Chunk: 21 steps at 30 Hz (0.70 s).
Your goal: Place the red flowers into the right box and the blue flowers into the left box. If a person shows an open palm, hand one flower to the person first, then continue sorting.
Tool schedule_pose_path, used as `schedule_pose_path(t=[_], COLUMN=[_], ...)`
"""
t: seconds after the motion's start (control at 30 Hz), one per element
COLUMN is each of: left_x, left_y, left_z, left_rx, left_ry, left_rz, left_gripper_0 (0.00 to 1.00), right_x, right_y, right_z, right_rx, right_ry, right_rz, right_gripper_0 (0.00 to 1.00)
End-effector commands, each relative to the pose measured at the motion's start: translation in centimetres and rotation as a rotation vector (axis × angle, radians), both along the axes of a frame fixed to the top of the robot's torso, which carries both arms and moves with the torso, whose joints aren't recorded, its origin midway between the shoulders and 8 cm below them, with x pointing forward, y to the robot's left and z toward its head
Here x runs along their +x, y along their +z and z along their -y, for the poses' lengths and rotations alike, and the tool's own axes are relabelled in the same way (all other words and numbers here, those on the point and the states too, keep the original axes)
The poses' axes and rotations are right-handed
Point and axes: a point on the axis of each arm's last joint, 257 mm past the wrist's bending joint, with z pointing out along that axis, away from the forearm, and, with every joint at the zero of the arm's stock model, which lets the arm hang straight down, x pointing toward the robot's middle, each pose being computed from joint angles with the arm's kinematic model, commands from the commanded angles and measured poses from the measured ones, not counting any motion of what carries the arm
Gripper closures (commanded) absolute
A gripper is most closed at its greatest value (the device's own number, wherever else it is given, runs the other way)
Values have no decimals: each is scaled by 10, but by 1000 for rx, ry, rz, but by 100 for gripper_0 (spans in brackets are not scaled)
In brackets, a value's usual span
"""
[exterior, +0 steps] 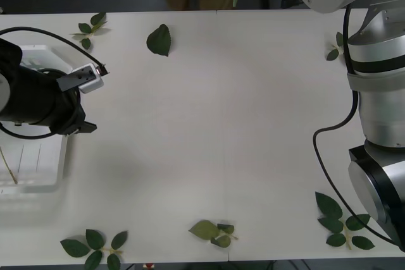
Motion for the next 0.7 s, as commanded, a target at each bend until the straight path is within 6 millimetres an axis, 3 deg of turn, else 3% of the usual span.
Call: schedule_pose_path(t=[0.03, 0.1, 0.33, 0.43, 0.5, 0.57, 0.67, 0.7], left_x=[-34, -46, -78, -84, -84, -79, -71, -69], left_y=[11, 15, 53, 63, 65, 67, 64, 63], left_z=[30, 44, 122, 141, 149, 161, 173, 175], left_rx=[-236, -346, -1008, -1114, -1109, -1107, -1101, -1100], left_ry=[37, -2, -338, -449, -488, -508, -491, -484], left_rz=[-130, -166, -275, -254, -218, -181, -138, -128], left_gripper_0=[0, 0, 0, 0, 0, 0, 0, 0], right_x=[-28, -29, -28, -28, -27, -26, -26, -26], right_y=[34, 31, 29, 29, 29, 29, 29, 29], right_z=[-37, -38, -36, -36, -35, -36, -35, -35], right_rx=[32, 42, 45, 45, 48, 52, 60, 60], right_ry=[37, 36, 32, 33, 31, 34, 34, 34], right_rz=[70, 61, 61, 63, 65, 72, 74, 74], right_gripper_0=[100, 100, 100, 99, 80, 40, 8, 4])
